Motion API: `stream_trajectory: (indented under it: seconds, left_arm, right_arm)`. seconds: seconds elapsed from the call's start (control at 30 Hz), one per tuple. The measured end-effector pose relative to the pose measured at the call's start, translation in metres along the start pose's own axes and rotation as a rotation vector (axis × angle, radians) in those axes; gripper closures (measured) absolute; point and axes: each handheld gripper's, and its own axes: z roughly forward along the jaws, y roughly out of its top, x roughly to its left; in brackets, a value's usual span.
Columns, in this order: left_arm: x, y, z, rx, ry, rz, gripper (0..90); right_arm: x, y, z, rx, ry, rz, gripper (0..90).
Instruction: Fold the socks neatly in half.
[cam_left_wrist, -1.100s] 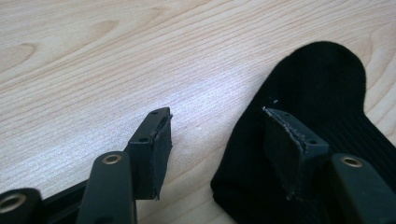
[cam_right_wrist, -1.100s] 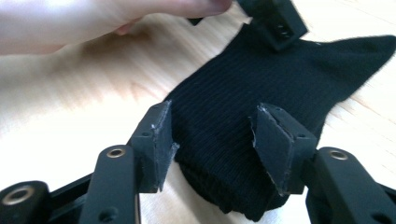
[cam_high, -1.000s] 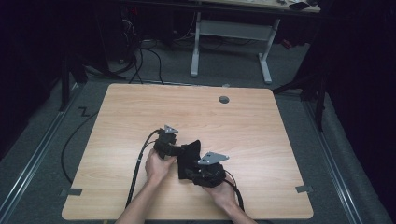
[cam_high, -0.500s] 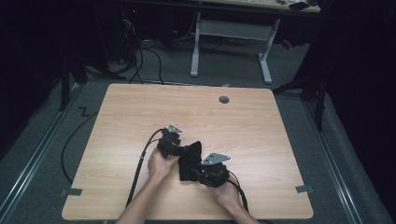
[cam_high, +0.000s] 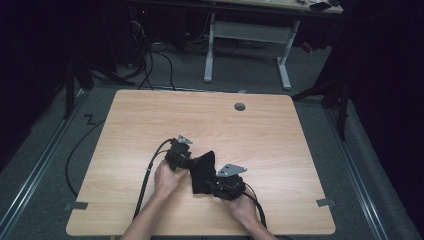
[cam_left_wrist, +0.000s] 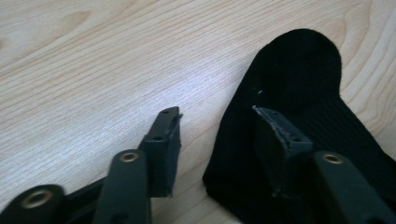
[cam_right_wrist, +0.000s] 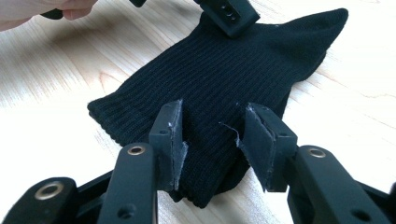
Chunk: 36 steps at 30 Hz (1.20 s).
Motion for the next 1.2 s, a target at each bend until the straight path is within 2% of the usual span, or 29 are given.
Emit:
stream_trajectory:
  seconds: [0.07, 0.1, 0.23, 0.33, 0.37, 0.43, 0.63, 0.73, 0.8, 0.83, 1.0, 1.07, 1.2]
  left_arm:
    - [-0.002, 0.000, 0.001, -0.006, -0.007, 0.007, 60.3]
    - [-0.002, 0.001, 0.001, -0.001, -0.013, 0.004, 60.3]
    - [0.000, 0.001, 0.002, 0.010, -0.053, -0.009, 71.2]
    - [0.002, 0.001, 0.003, 0.008, -0.079, -0.032, 75.7]
    - [0.005, 0.001, 0.003, 0.006, -0.099, -0.059, 78.8]
    - [0.005, 0.001, 0.002, 0.002, -0.098, -0.057, 82.2]
    - [0.005, 0.002, 0.001, -0.011, -0.109, -0.040, 85.1]
    - [0.006, 0.003, -0.003, -0.035, -0.129, -0.043, 85.6]
    - [0.004, 0.006, -0.011, -0.074, -0.149, -0.032, 85.8]
    - [0.004, 0.006, -0.011, -0.074, -0.149, -0.032, 85.9]
    - [-0.001, 0.011, -0.025, -0.157, -0.205, -0.014, 86.0]
    - [-0.002, 0.011, -0.029, -0.171, -0.218, -0.002, 86.2]
    - [-0.003, 0.012, -0.037, -0.195, -0.245, 0.016, 86.4]
  right_arm:
    - [0.000, 0.001, -0.001, 0.008, 0.000, 0.011, 57.4]
    - [0.000, 0.001, -0.001, 0.008, 0.000, 0.011, 57.4]
    - [-0.002, 0.008, -0.006, 0.009, -0.006, 0.017, 59.3]
    - [-0.001, 0.016, -0.011, -0.019, -0.002, 0.027, 60.1]
    - [-0.001, 0.021, -0.011, -0.028, 0.011, 0.035, 60.1]
    - [-0.001, 0.023, -0.010, -0.032, 0.019, 0.042, 59.9]
    - [0.004, 0.030, 0.003, -0.013, 0.020, 0.092, 56.4]
    - [0.009, 0.027, 0.011, 0.032, 0.010, 0.070, 53.8]
    - [0.009, 0.024, 0.013, 0.038, 0.000, 0.061, 53.0]
    - [0.010, 0.024, 0.013, 0.046, 0.000, 0.061, 52.8]
    - [0.007, 0.022, 0.017, 0.050, -0.025, 0.049, 52.6]
    - [0.002, 0.023, 0.020, 0.045, -0.034, 0.067, 52.7]
    - [-0.002, 0.027, 0.026, 0.042, -0.078, 0.042, 53.1]
